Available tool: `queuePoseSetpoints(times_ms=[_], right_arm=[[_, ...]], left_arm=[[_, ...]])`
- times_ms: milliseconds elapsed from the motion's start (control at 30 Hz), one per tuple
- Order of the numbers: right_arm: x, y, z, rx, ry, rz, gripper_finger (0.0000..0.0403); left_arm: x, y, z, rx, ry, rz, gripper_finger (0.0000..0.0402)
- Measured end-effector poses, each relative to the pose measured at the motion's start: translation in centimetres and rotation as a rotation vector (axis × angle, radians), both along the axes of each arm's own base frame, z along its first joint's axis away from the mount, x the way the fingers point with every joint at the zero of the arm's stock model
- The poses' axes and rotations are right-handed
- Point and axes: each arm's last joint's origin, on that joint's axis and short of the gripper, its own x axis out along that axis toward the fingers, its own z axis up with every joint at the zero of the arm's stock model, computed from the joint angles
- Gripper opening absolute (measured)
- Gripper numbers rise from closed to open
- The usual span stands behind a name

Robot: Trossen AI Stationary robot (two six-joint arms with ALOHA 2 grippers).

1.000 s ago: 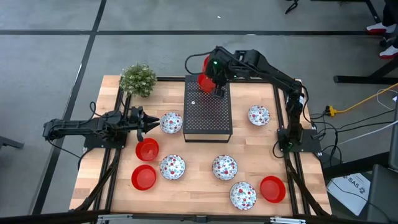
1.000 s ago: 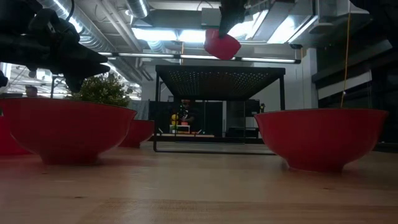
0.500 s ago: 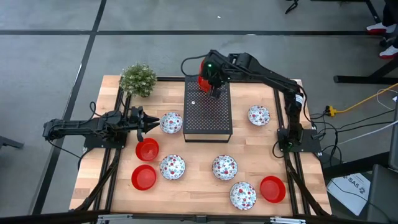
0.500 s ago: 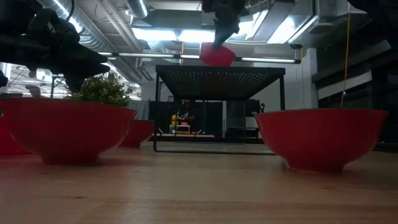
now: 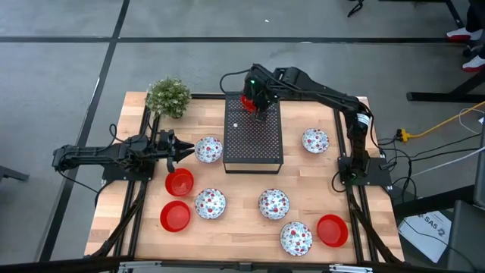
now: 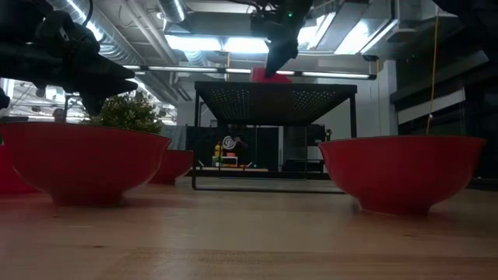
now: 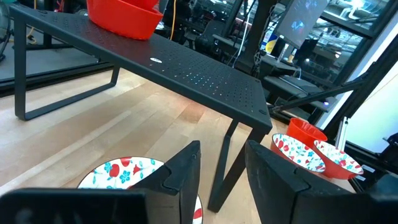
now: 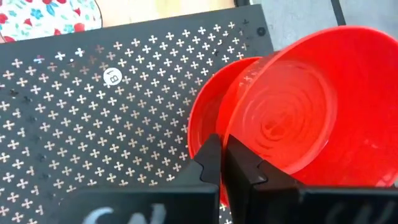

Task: Pick & Place Mini bowls
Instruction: Stack the red bowl on top of the other red bowl on the shelf

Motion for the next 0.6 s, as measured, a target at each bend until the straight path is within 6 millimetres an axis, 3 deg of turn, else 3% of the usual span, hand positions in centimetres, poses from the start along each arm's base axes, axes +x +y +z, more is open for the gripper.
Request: queuePoseSetpoints(times_ms=[600], right_arm=[[-0.18,-0.31,-0.15,-0.044,0.029,-0.038,0.007]], left_arm=[[0.0,0.0,0.0,0.0,0.0,0.0,0.012]])
